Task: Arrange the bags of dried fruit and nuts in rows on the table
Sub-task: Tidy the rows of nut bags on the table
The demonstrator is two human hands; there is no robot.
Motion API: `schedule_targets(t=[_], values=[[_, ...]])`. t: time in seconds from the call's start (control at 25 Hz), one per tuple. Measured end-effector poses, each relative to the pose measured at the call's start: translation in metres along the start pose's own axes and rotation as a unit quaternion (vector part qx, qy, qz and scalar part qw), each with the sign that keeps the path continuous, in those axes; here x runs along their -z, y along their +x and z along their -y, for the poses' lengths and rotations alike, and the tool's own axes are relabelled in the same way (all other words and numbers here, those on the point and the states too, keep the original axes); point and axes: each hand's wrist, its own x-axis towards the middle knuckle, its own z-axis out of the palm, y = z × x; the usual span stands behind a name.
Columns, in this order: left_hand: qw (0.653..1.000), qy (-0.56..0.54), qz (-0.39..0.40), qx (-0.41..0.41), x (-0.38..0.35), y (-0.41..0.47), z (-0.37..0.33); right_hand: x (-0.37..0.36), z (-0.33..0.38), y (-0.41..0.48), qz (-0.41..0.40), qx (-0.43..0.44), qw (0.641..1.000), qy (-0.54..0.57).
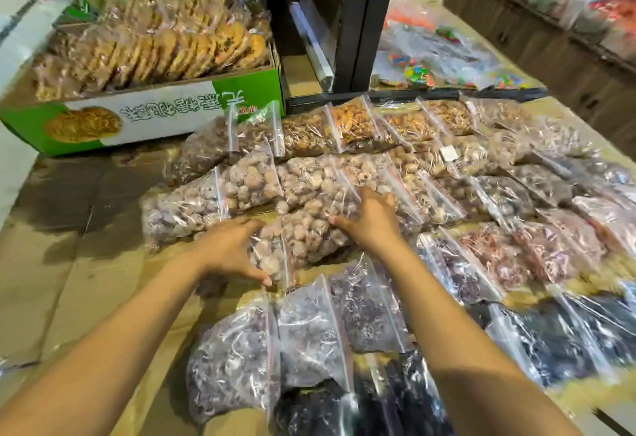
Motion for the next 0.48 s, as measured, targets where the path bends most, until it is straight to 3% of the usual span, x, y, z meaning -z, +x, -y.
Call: schedule_targets(t=[0.08, 0.16, 0.28, 0.32, 0.4, 0.48], values=[[0.999, -0.036, -0.013, -0.016, 0.000, 0.003, -0.001, 0.002, 0.000, -0.003, 0.010, 0.000, 1.000, 0.009], [0.984, -0.162, -0.079, -0.007, -0.004, -0.003, 0.004, 0.000, 0.000, -0.003, -0.003, -0.004, 1.000, 0.005], [0.908, -0.353, -0.223, 0.033, -0.009, -0.015, 0.005, -0.003, 0.002, -0.005, -0.001, -0.012, 1.000, 0.004], [0.904, -0.356, -0.237, 0.025, -0.012, -0.014, -0.002, -0.004, 0.002, -0.005, -0.001, -0.011, 1.000, -0.003], [0.930, -0.297, -0.214, -0.005, -0.021, -0.005, -0.022, -0.005, 0.002, -0.004, 0.002, -0.009, 1.000, -0.014], [0.953, -0.220, -0.204, 0.035, -0.028, 0.003, -0.039, -0.006, 0.001, -0.003, 0.005, -0.010, 1.000, -0.005]])
